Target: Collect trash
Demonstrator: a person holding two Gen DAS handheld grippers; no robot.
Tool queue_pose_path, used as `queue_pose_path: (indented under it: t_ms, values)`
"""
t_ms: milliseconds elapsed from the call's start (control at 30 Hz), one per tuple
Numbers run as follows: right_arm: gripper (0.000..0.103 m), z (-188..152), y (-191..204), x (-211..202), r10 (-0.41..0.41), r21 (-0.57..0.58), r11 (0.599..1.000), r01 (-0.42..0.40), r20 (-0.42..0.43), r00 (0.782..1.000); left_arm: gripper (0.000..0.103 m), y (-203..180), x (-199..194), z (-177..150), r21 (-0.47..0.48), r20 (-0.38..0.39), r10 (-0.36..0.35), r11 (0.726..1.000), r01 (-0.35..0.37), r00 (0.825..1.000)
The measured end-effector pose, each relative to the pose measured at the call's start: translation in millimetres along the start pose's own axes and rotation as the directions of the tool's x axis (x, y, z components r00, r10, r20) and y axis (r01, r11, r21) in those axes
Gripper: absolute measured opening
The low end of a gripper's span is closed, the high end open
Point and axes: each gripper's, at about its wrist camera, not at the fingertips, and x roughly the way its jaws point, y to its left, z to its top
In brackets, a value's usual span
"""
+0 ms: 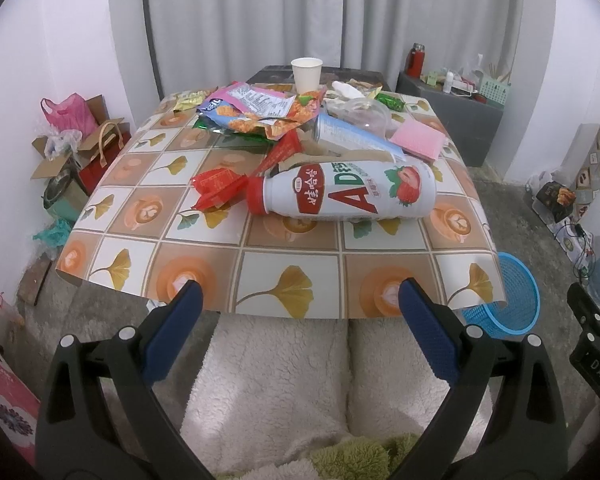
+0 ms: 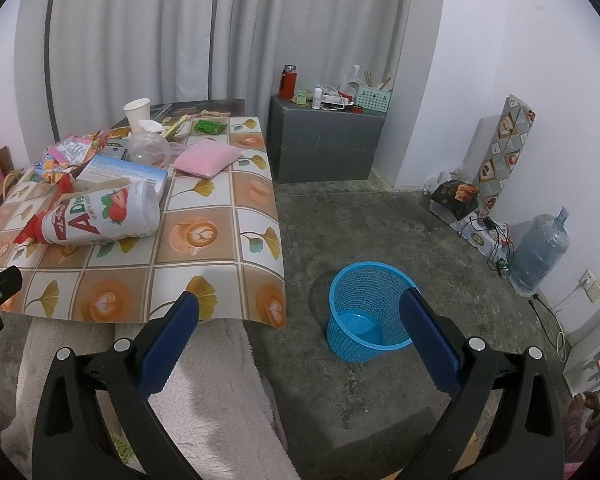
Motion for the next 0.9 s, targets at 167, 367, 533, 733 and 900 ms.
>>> queue_pose_path:
  t_ms: [167, 367, 533, 733, 900]
  values:
    - [0.098, -0.3, 0.3, -0.1, 0.000, -0.003, 1.000, 0.000, 0.001, 1.000, 0.094, 0.0, 0.1, 0.0, 0.001, -0.001, 0.000, 1.000, 0.000, 1.000]
    - [0.098, 0.0, -0.2, 0.1, 0.000, 0.000, 1.000, 0.000, 0.000, 1.000, 0.094, 0.0, 0.2, -0.1, -0.001, -0.001, 0.000, 1.000, 0.000, 1.000]
    - [0.098, -0.1, -0.5, 0.3, 0.001, 0.001, 1.000, -0.001, -0.002, 1.000, 0.094, 0.7, 2.2, -2.2, -0.001, -0.009, 0.002, 1.000, -0.002, 1.000]
    - [0.098, -0.3, 0.6, 0.3, 0.002, 0.000, 1.000, -0.002, -0.001, 1.000, 0.094, 0.6, 3.4, -5.4, 0.000, -0.013, 0.004, 1.000, -0.004, 1.000]
    - [0.098, -0.5, 1.8, -0.1, 0.001, 0.000, 1.000, -0.001, -0.001, 1.000, 0.094, 0.0, 4.7, -6.0, 0.001, -0.015, 0.005, 1.000, -0.005, 1.000]
